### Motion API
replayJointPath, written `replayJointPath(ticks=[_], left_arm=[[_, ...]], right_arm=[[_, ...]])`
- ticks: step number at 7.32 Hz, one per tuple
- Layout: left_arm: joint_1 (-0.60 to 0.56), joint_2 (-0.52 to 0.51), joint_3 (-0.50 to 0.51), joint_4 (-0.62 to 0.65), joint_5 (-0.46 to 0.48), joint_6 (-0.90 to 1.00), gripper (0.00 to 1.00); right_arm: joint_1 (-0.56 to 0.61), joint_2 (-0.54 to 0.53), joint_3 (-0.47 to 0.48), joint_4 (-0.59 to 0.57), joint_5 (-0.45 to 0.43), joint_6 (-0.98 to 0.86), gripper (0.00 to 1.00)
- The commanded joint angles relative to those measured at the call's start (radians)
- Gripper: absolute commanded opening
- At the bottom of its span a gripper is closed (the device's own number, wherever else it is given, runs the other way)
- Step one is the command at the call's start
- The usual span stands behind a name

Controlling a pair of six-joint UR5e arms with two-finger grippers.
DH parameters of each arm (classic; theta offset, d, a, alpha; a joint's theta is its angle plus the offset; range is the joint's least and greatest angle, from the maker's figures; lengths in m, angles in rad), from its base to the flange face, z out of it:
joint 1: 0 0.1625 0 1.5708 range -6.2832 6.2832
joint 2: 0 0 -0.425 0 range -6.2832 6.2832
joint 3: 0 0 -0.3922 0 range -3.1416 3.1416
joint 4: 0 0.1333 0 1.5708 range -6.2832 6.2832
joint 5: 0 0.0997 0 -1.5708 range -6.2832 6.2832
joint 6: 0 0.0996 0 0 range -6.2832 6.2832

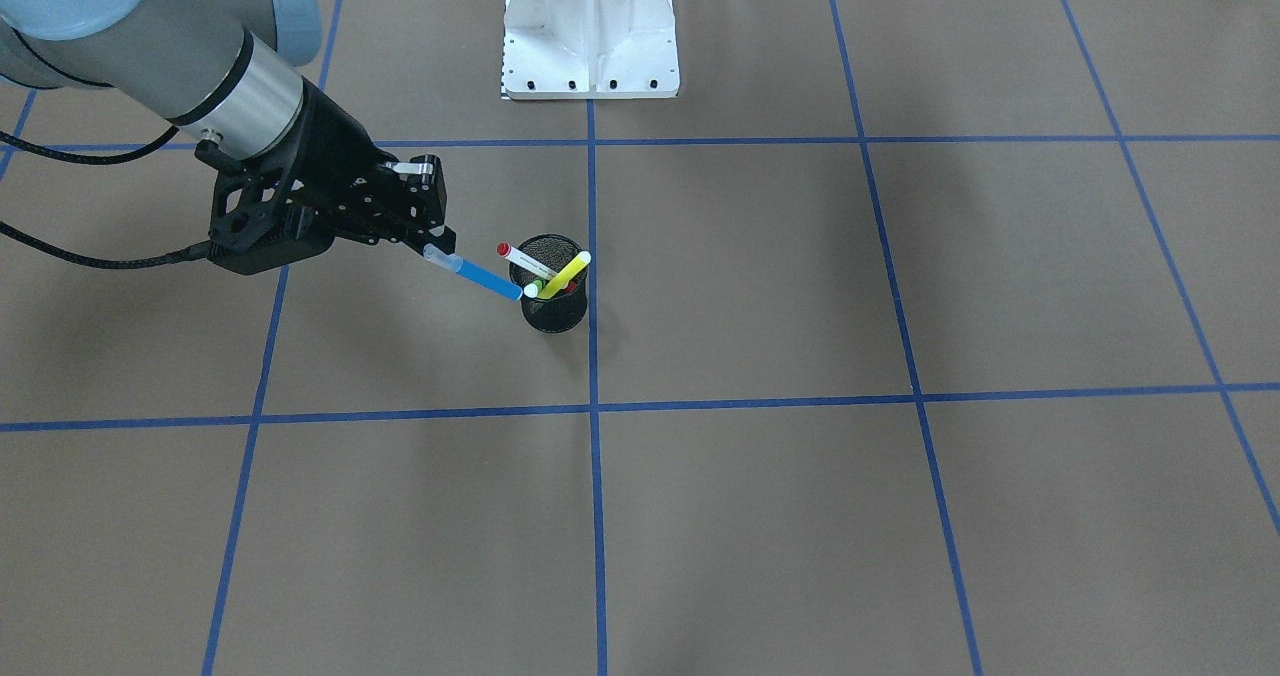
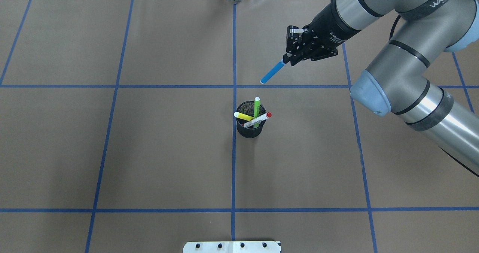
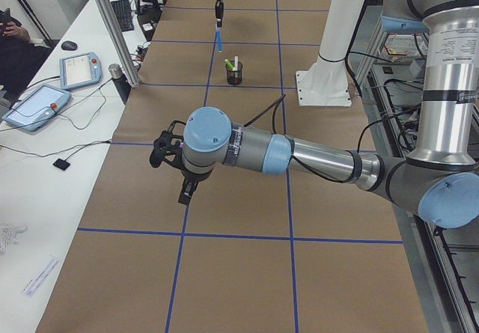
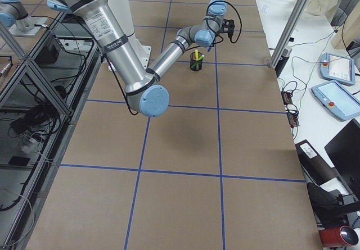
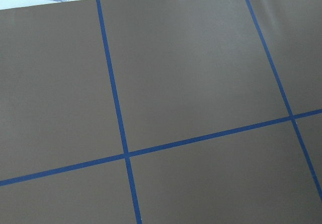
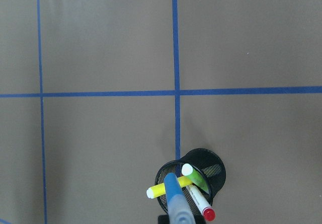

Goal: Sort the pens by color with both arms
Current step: 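Lift the blue marker up out of the cup with the right gripper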

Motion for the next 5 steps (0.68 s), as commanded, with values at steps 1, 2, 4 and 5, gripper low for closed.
replayJointPath(ticks=[1,2,4,5], left_arm=[[0.000,0.000,-0.001,0.000,-0.001,0.000,1.00],[0.000,0.000,-0.001,0.000,-0.001,0.000,1.00],[0.000,0.000,-0.001,0.000,-0.001,0.000,1.00],[0.000,0.000,-0.001,0.000,-0.001,0.000,1.00]], right_arm=[[-0.023,0.002,-0.017,-0.009,-0.177,0.006,0.27],[-0.042,0.031,-0.063,-0.008,-0.228,0.021,0.27],[-0.086,0.097,-0.170,-0.003,-0.330,0.055,0.26],[-0.106,0.103,-0.187,-0.002,-0.351,0.066,0.26]])
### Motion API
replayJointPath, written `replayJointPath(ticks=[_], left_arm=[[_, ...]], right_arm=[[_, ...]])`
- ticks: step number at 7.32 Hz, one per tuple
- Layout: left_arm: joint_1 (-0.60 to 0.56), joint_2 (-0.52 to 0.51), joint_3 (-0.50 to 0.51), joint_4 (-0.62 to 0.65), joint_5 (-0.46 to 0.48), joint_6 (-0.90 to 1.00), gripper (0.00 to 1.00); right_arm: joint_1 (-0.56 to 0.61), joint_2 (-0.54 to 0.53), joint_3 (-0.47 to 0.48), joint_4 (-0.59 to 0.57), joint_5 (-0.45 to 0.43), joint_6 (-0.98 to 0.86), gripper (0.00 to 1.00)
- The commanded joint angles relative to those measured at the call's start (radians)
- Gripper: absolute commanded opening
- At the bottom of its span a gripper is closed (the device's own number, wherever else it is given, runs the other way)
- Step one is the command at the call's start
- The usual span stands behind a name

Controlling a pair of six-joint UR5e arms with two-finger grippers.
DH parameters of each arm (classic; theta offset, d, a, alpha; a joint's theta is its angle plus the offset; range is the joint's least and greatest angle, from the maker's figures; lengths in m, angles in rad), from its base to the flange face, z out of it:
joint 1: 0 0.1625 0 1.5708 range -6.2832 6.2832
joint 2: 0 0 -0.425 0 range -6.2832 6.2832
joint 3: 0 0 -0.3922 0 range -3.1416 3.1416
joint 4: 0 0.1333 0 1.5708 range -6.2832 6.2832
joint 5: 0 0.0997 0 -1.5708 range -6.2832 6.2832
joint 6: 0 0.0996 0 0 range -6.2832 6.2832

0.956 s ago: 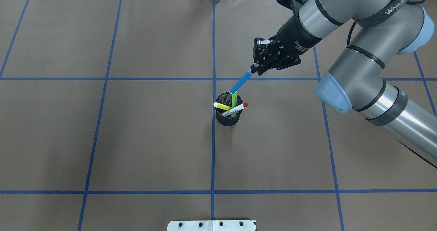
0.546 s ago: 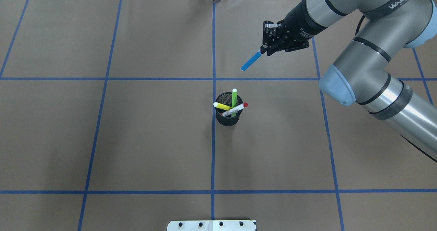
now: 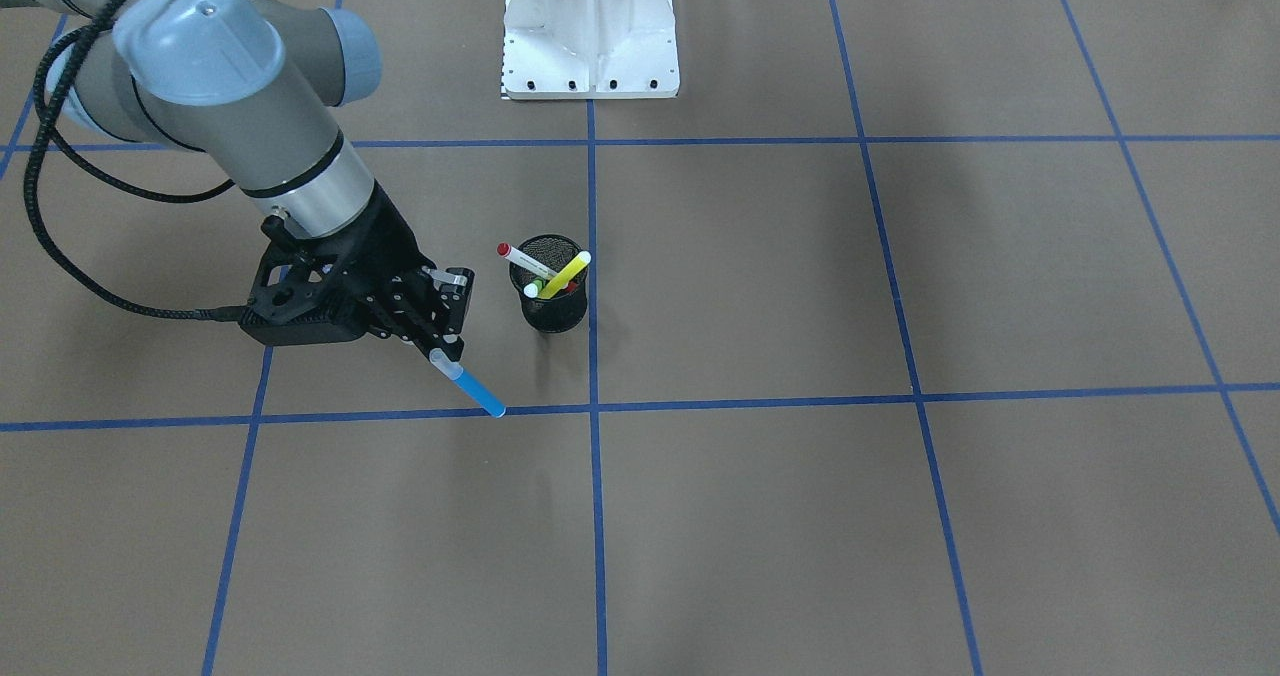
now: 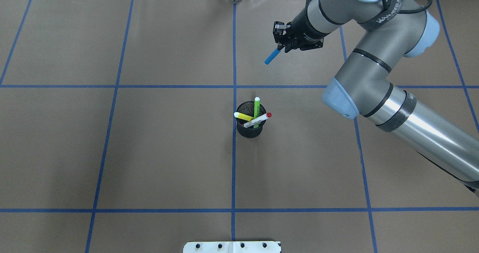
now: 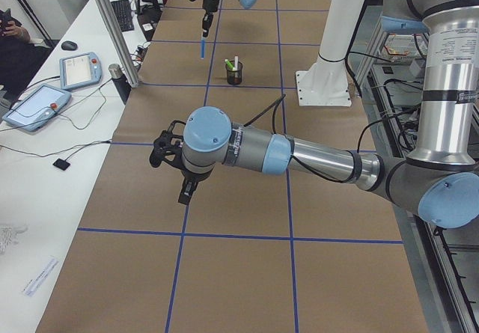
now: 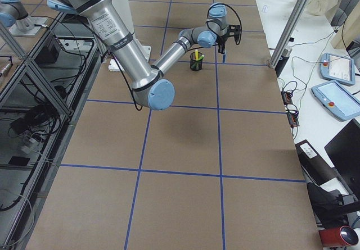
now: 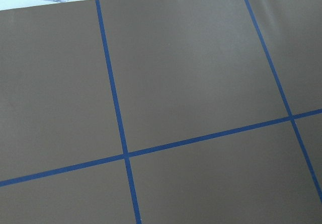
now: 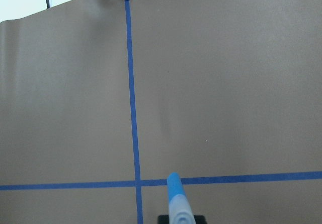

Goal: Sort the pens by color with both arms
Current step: 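Lower the blue marker beside the cup and open the right gripper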

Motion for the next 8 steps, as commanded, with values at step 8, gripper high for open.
replayJointPath(ticks=[8], left_arm=[[0.000,0.003,-0.003,-0.002,0.000,0.000,1.00]], right_arm=[[-0.100,0.049,-0.072,0.007,-0.248,0.017,0.25]])
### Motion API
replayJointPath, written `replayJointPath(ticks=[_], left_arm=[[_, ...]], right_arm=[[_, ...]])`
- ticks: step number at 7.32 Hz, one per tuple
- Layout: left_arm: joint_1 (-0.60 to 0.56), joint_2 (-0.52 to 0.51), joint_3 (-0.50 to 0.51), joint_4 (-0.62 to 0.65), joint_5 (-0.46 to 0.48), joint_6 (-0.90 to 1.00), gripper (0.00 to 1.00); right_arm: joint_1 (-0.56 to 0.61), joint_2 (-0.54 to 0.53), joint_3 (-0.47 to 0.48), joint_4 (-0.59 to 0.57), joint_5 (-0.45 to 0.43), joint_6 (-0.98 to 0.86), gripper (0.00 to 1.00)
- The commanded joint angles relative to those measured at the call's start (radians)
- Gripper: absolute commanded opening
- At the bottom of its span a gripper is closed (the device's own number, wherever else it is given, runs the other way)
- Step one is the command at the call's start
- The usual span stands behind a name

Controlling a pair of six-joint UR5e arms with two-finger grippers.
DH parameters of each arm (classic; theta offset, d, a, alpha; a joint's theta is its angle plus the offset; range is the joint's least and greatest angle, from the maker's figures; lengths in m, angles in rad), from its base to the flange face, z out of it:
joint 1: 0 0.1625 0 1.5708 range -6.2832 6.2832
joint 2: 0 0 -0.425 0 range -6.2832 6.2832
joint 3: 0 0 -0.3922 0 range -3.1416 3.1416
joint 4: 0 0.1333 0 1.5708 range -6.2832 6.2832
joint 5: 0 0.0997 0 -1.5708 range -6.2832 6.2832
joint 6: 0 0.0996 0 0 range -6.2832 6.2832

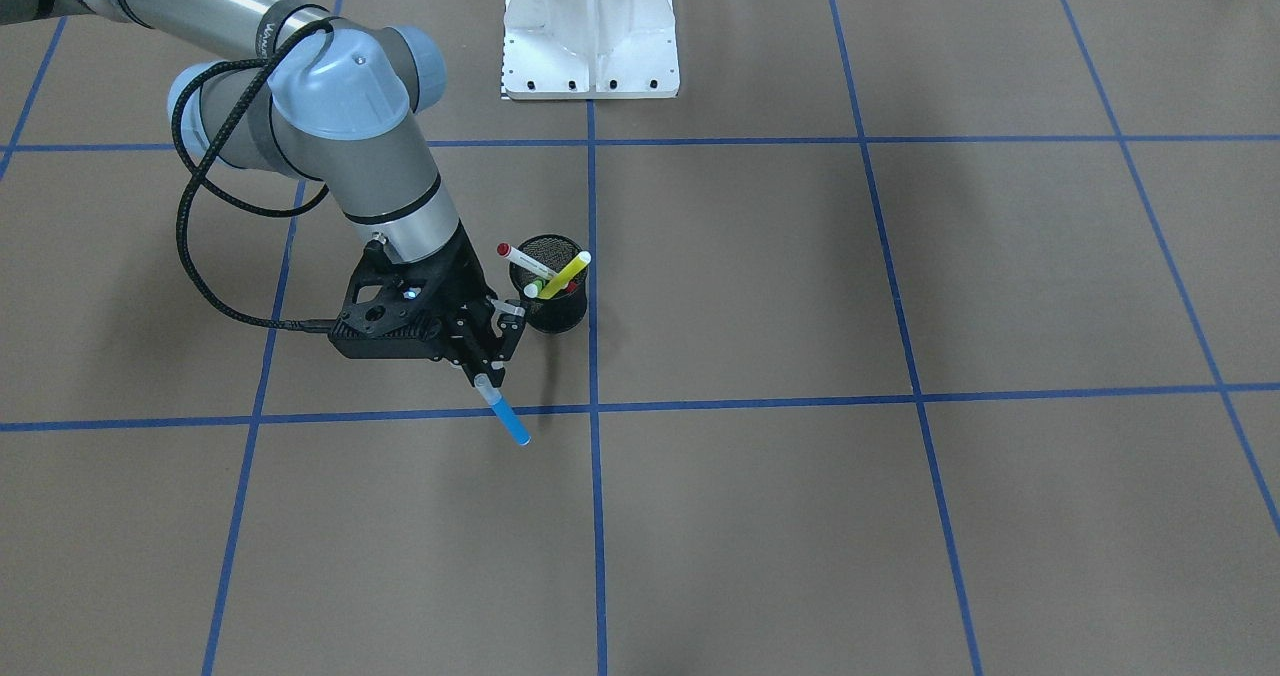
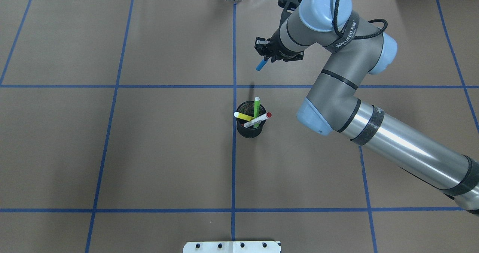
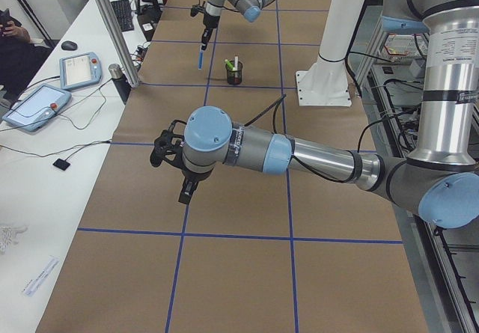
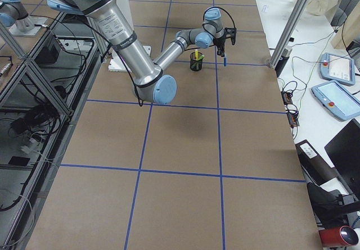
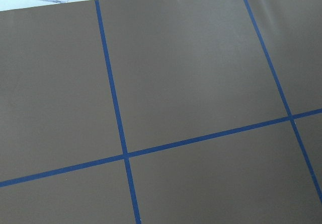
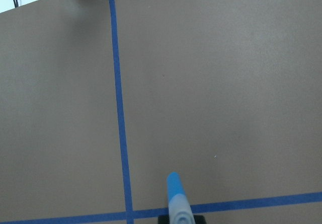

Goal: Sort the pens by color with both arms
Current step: 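Lower the blue marker beside the cup and open the right gripper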

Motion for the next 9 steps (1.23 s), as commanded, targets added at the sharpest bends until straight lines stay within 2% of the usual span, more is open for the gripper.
replayJointPath(ticks=[1,4,5,6,9], left_arm=[[0.000,0.001,0.001,0.000,0.000,0.000,1.00],[0.000,0.001,0.004,-0.002,0.000,0.002,1.00],[0.000,0.001,0.004,-0.002,0.000,0.000,1.00],[0.000,0.001,0.004,-0.002,0.000,0.000,1.00],[0.000,-0.001,0.004,0.000,0.000,0.000,1.00]], right_arm=[[-0.048,-0.004,-0.006,-0.001,-0.127,-0.008,0.26],[-0.056,-0.017,0.001,-0.004,-0.151,-0.086,0.27],[-0.056,-0.017,0.002,-0.005,-0.151,-0.086,0.34],[-0.056,-0.018,0.002,-0.006,-0.150,-0.085,0.45],[-0.064,-0.017,0.005,-0.005,-0.140,-0.071,0.52]])
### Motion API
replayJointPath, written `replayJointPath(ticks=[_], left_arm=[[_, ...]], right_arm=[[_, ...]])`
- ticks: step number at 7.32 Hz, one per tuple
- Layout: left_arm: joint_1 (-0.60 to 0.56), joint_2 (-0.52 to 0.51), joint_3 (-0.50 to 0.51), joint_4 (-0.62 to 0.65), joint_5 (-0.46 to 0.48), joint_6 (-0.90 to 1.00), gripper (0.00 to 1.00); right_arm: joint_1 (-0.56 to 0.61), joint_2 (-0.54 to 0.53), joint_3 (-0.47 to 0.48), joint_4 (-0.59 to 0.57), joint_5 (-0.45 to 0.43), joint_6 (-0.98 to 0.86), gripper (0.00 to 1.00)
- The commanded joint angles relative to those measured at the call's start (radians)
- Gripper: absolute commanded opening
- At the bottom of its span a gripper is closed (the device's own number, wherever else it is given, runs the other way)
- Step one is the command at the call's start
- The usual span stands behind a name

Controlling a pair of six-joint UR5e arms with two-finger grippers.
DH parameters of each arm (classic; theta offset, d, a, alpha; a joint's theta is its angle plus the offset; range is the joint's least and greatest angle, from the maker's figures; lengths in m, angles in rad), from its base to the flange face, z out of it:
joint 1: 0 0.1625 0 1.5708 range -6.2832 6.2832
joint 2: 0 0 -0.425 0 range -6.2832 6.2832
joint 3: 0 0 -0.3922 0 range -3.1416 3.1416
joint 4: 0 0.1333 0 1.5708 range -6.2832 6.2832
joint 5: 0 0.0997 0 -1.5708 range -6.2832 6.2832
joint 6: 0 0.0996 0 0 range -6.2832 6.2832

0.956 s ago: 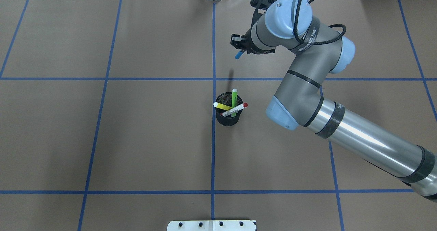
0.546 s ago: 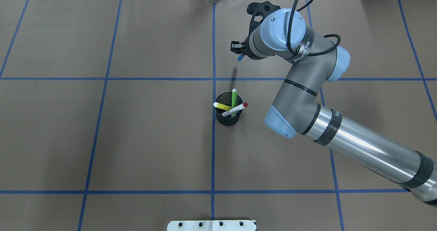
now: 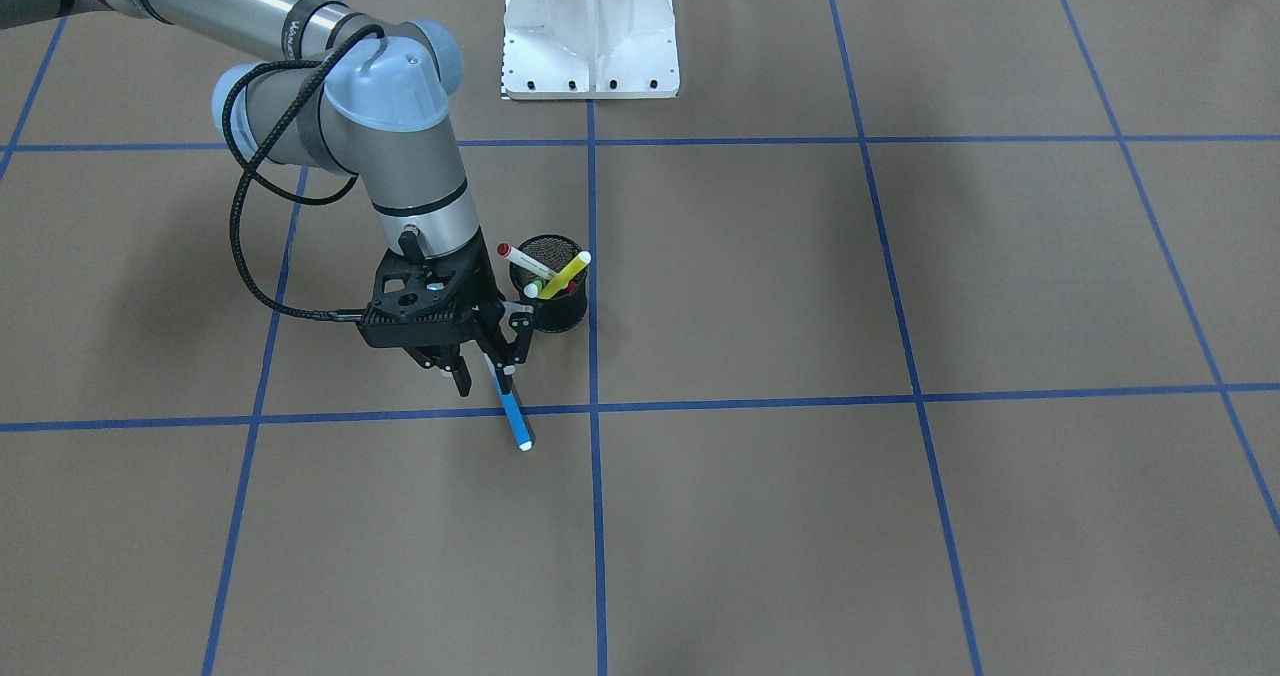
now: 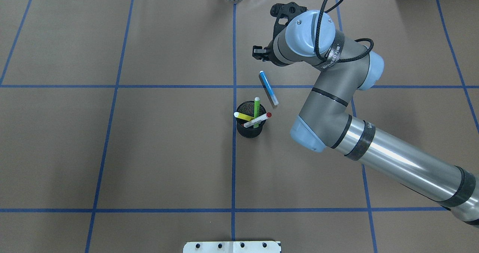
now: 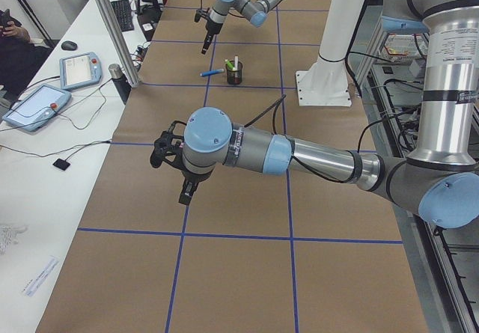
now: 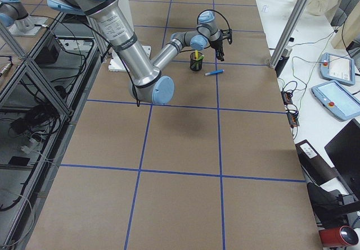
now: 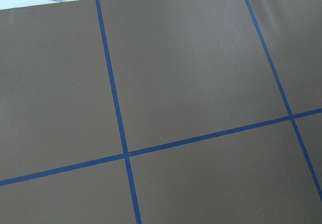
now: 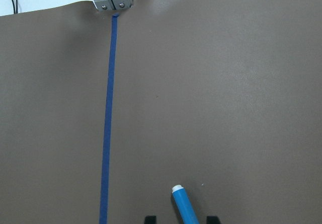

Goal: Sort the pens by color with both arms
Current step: 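Lower the blue marker beside the cup and open the right gripper, then raise the right gripper away from the cup while the left arm moves in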

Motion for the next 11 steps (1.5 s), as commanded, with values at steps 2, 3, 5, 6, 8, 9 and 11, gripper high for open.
replayJointPath(ticks=[2,3,5,6,8,9,11], left_arm=[[0.003,-0.007,-0.001,0.005,-0.002,-0.005,1.00],[0.005,-0.016,-0.005,0.005,-0.032,-0.058,1.00],[0.063,-0.103,-0.026,0.007,-0.077,-0.330,1.00],[0.139,-0.137,-0.094,0.007,-0.077,-0.564,1.00],[0.298,-0.183,-0.230,0.054,-0.037,-0.863,1.00],[0.330,-0.241,-0.227,0.082,-0.035,-0.909,1.00],[0.435,-0.397,-0.151,0.077,0.001,-1.010,1.00]], right_arm=[[-0.003,-0.022,0.026,-0.002,0.137,-0.010,0.76],[0.088,-0.070,0.067,-0.002,0.349,-0.054,0.80],[0.285,-0.179,0.121,-0.022,0.682,-0.226,0.85],[0.322,-0.195,0.123,-0.052,0.719,-0.240,0.87],[0.365,-0.232,0.150,-0.092,0.723,-0.262,0.97],[0.382,-0.255,0.155,-0.093,0.723,-0.324,0.96],[0.381,-0.256,0.146,-0.094,0.715,-0.340,0.96]])
